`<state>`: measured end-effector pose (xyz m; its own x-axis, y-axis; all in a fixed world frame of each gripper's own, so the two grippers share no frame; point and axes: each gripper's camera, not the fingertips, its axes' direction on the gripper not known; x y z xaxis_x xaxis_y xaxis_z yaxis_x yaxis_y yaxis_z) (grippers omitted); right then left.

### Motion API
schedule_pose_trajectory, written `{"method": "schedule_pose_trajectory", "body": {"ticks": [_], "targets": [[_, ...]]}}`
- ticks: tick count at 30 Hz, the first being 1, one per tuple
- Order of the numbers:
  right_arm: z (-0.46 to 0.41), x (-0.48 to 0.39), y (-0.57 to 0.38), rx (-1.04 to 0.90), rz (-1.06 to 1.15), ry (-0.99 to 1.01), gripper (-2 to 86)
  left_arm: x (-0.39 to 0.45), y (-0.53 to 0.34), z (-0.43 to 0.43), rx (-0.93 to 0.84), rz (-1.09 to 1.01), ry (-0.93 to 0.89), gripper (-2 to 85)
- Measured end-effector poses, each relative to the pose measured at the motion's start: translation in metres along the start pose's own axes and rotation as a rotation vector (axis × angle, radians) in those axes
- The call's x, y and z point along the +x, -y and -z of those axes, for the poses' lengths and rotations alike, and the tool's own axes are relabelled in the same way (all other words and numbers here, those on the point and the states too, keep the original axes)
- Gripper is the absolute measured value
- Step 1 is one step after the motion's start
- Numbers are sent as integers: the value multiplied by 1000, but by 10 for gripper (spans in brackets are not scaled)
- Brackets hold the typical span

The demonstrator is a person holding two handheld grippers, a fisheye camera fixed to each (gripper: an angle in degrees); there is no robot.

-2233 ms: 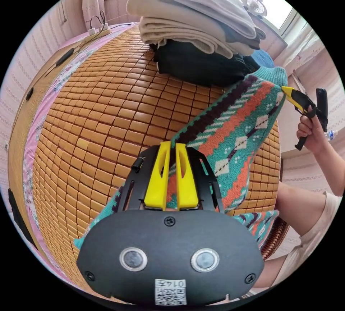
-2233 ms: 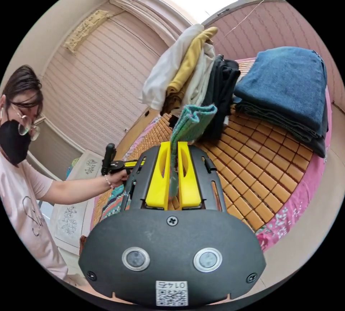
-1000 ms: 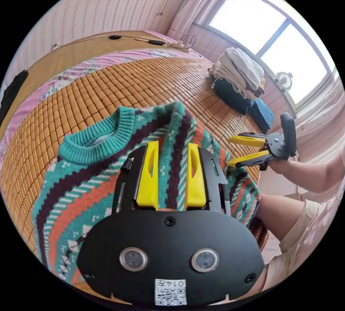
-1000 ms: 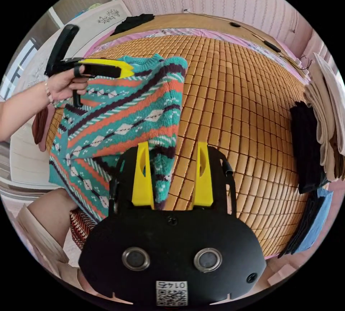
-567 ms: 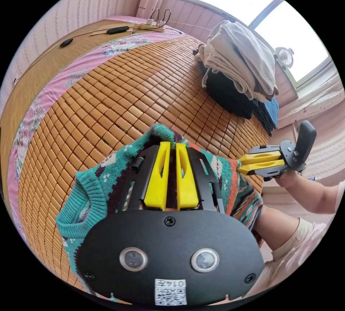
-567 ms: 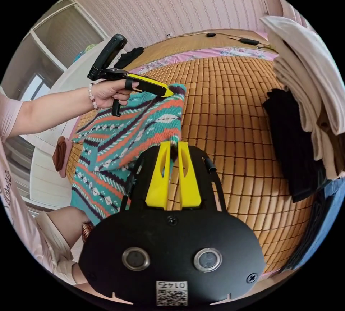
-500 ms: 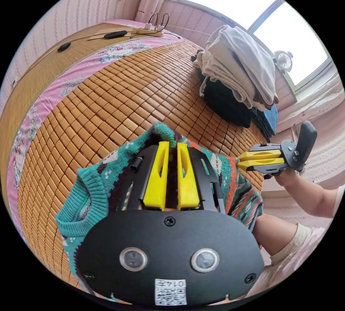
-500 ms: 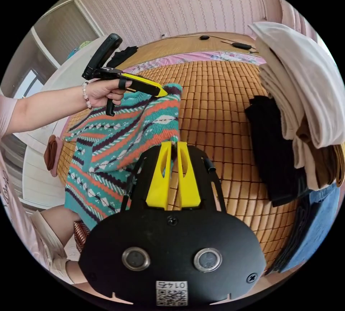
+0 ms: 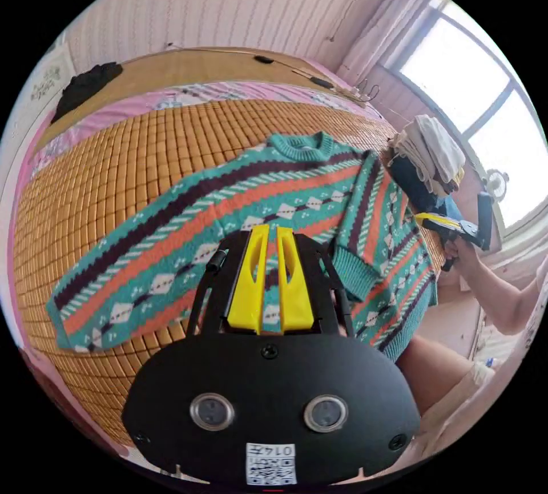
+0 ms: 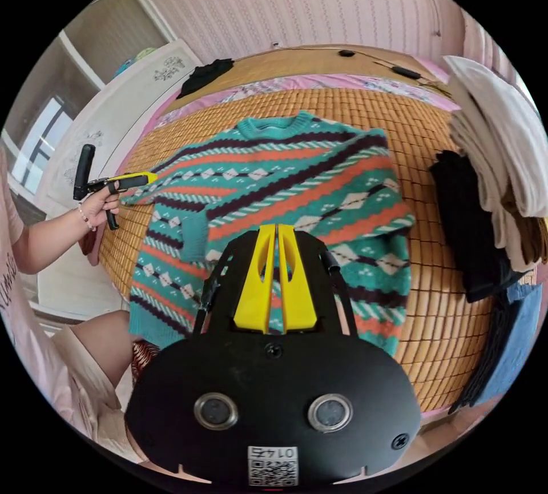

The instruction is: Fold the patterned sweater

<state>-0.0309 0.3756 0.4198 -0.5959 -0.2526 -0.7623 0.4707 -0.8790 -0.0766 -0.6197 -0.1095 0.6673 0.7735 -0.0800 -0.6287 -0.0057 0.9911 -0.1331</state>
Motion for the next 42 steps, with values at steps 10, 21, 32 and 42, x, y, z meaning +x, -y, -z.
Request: {"method": "schedule_pose_trajectory", "body": {"ticks": [10, 21, 32, 42], "targets": [[-114, -221, 73, -222, 589, 265, 59, -135, -181, 109, 144, 718, 114, 61], [-249, -446, 202, -184, 1077, 145, 126, -189, -190, 184, 486, 945, 187, 99], [-281, -455, 220, -370, 1034, 55, 27, -196, -181, 205, 408, 899, 138, 0], [1, -182, 180, 163, 598, 259, 35, 24, -102, 285, 700, 236, -238, 12]]}}
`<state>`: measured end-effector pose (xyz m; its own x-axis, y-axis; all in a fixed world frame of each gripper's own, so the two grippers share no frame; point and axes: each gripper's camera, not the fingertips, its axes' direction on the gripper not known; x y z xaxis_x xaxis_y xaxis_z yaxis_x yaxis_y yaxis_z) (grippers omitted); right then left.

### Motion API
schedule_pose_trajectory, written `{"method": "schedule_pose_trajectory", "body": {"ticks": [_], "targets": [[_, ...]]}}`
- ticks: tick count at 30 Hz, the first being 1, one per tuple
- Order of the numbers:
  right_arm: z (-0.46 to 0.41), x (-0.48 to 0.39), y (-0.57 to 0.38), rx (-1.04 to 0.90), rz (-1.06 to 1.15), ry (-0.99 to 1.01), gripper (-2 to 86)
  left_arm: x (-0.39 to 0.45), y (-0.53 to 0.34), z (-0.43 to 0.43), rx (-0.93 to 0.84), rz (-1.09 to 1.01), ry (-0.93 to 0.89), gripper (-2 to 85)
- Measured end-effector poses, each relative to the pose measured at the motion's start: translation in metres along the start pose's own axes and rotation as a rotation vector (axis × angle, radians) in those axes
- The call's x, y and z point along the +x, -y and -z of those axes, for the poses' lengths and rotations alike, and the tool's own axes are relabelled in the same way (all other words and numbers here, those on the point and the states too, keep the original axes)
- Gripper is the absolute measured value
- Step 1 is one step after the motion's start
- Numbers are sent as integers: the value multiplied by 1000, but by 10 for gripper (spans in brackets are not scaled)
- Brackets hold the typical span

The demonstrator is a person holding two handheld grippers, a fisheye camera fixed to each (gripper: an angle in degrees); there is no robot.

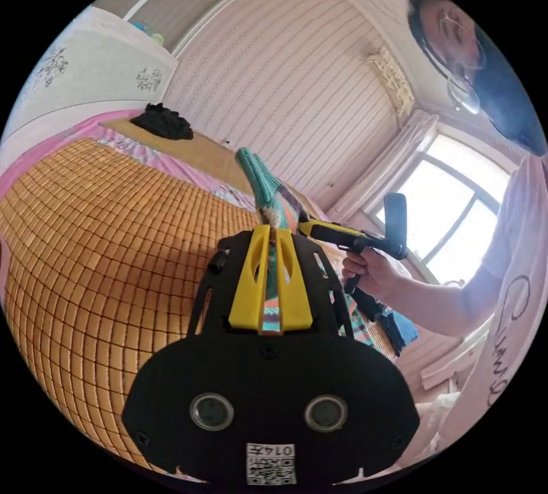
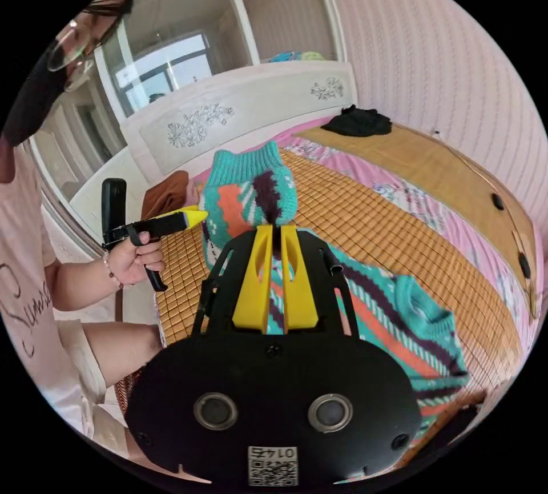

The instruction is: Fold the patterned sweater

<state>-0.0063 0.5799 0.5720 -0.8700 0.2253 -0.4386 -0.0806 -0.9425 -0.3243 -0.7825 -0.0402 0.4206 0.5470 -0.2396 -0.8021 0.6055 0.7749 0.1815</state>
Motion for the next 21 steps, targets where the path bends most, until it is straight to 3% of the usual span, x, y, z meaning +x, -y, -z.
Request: {"method": "schedule_pose_trajectory", "body": {"ticks": [4, 6, 8, 12, 16, 21], "targets": [[103, 39, -110, -86, -201, -248, 69, 111, -31, -61, -135, -183, -235, 78], [137, 70, -204, -340, -500, -392, 85, 138, -64, -98, -318, -142, -336, 87], [160, 77, -263, -423, -695, -425, 91, 139, -84, -111, -408, -84, -368, 86], [192, 72, -333, -324, -977, -382, 94, 128, -114, -129, -608, -116, -245, 85], [187, 83, -336, -246, -980, -373, 100, 95, -109, -152, -685, -143, -71, 85], [168, 150, -270, -162, -680, -511, 137, 24, -54, -222, -612, -136, 206, 86]]}}
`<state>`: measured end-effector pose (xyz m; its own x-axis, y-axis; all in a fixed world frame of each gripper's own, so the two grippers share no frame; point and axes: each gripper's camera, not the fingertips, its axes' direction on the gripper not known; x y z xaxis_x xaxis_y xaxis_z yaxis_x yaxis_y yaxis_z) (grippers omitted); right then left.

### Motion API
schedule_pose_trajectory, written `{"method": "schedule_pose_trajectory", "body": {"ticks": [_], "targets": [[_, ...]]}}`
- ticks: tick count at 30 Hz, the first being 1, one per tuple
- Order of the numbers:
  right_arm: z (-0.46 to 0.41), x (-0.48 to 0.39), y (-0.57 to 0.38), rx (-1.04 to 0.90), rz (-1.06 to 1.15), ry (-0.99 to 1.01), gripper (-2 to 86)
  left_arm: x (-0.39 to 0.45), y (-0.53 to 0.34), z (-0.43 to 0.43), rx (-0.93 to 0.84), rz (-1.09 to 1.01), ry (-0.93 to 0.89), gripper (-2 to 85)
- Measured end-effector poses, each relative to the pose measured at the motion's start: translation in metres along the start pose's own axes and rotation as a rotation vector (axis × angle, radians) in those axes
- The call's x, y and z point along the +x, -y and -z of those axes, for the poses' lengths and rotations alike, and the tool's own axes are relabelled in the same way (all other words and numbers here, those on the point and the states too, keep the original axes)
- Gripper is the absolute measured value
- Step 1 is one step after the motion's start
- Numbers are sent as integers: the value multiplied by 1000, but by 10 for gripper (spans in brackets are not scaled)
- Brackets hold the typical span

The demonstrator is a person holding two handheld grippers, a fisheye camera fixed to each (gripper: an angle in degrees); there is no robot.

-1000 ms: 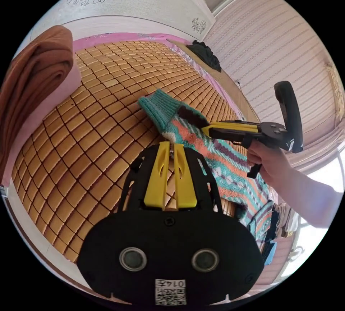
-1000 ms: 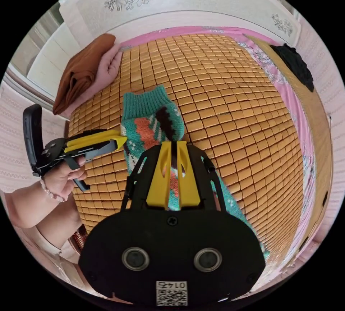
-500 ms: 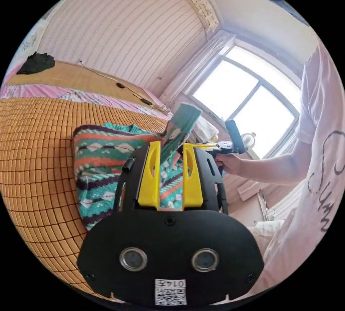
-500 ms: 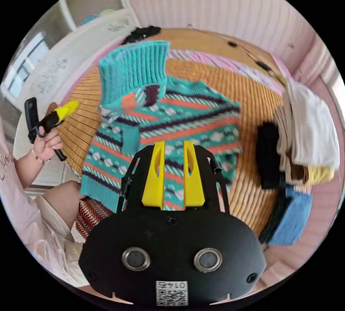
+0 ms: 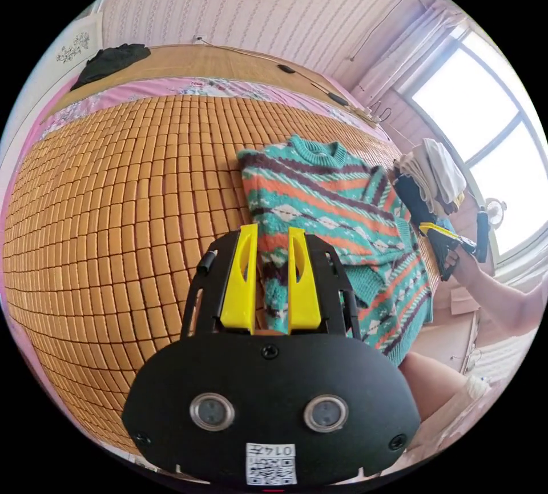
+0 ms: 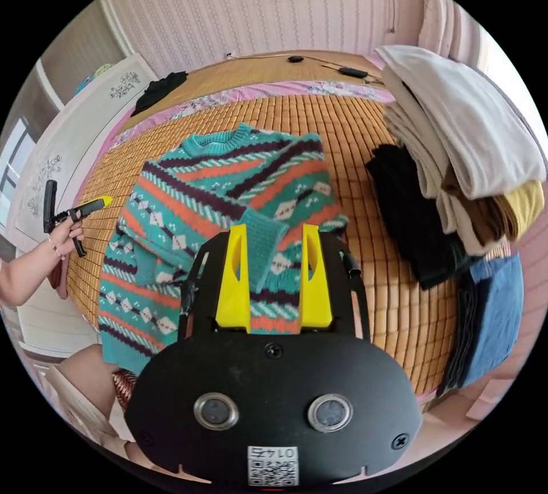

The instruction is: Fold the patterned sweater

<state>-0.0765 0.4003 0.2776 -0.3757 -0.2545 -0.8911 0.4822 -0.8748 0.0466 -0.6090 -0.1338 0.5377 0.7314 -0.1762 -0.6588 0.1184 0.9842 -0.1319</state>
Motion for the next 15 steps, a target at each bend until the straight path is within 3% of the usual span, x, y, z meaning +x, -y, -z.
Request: {"method": "schedule_pose_trajectory", "body": {"ticks": [4, 6, 10, 12, 15], "targets": [[-24, 13, 76, 22, 137, -130, 149, -23, 58, -34, 40, 49, -23, 112], [-42, 38, 114, -11, 31, -161, 147, -43, 86, -68, -16, 174, -49, 132], [-82, 76, 134, -194, -190, -8, 113, -52, 116, -116, -187, 253, -160, 96], [-81, 90, 136, -206, -269, 37, 66, -58, 127, -125, -259, 316, -115, 69], [-58, 102, 139, -158, -280, 151, 46, -63, 137, -115, -193, 316, -137, 59]]}}
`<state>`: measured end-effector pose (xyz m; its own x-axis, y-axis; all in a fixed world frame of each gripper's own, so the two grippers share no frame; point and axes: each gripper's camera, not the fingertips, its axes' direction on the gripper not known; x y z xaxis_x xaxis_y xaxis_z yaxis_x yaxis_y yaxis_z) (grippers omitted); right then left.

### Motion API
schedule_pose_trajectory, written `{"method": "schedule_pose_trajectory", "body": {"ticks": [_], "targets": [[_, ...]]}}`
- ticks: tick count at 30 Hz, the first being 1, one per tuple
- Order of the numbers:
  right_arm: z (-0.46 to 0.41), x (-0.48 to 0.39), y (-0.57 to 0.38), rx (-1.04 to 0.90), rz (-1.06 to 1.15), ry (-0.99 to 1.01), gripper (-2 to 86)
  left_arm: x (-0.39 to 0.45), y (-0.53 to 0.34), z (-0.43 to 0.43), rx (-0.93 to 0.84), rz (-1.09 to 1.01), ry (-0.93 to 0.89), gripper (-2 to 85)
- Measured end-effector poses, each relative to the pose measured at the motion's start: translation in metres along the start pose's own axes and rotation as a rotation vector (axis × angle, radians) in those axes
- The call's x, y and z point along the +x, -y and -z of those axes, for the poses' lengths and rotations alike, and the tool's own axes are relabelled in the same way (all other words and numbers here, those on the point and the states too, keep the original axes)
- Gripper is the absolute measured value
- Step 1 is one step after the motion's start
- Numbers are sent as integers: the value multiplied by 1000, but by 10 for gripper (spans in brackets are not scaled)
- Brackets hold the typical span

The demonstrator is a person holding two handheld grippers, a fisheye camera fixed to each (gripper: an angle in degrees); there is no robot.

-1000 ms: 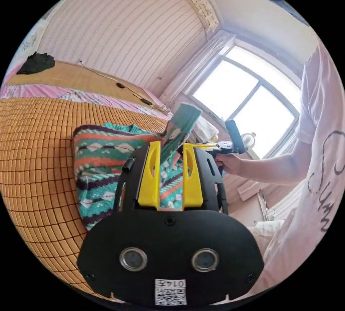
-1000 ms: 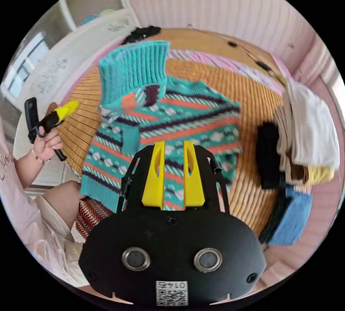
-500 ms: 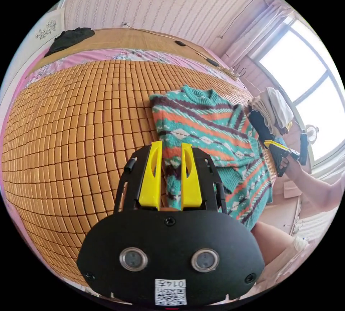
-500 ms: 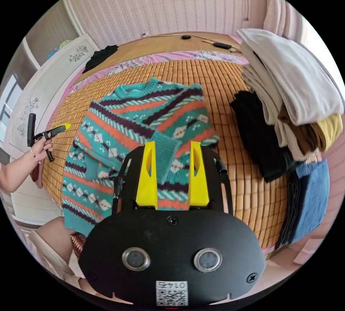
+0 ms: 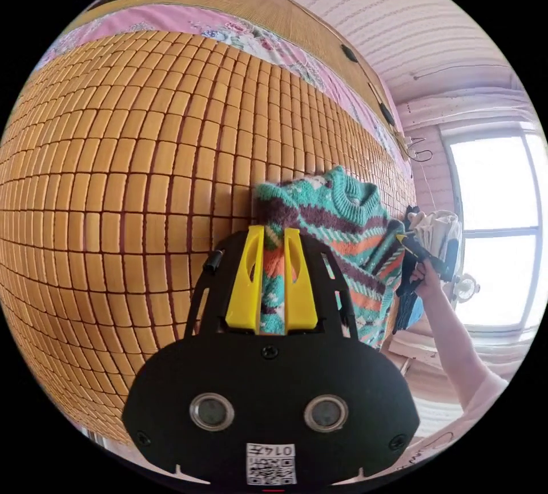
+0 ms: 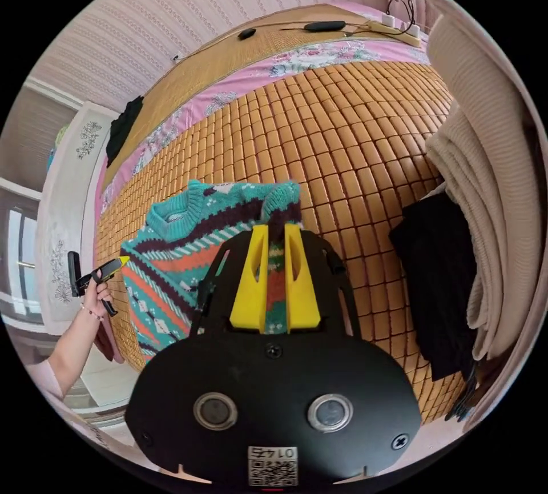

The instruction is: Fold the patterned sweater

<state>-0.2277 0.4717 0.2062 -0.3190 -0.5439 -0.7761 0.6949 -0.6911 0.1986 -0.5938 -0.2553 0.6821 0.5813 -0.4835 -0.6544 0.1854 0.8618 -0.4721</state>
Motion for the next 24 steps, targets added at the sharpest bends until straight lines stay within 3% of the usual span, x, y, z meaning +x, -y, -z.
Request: {"method": "schedule_pose_trajectory", "body": {"ticks": [4, 6, 9, 11, 15, 17, 21, 24], "targets": [[65, 6, -20, 203, 87, 236, 36, 16, 1, 45, 177, -154, -59, 55], [111, 2, -51, 302, 247, 329, 33, 26, -14, 84, 262, -266, -131, 54], [151, 2, -112, 311, 441, 274, 28, 28, -69, 119, 285, -428, -219, 59], [155, 17, -150, 229, 451, 206, 22, 18, -114, 122, 214, -491, -287, 65], [123, 79, -229, -82, 105, -32, 15, -36, -215, 85, -88, -277, -195, 69], [113, 96, -255, -138, -50, 31, 24, -55, -248, 73, -164, -173, -132, 63], [94, 77, -277, -88, -99, 196, 117, -66, -280, 49, -215, -81, -4, 43], [77, 57, -270, -93, -73, 185, 125, -57, -279, 32, -174, -62, -53, 72]]}}
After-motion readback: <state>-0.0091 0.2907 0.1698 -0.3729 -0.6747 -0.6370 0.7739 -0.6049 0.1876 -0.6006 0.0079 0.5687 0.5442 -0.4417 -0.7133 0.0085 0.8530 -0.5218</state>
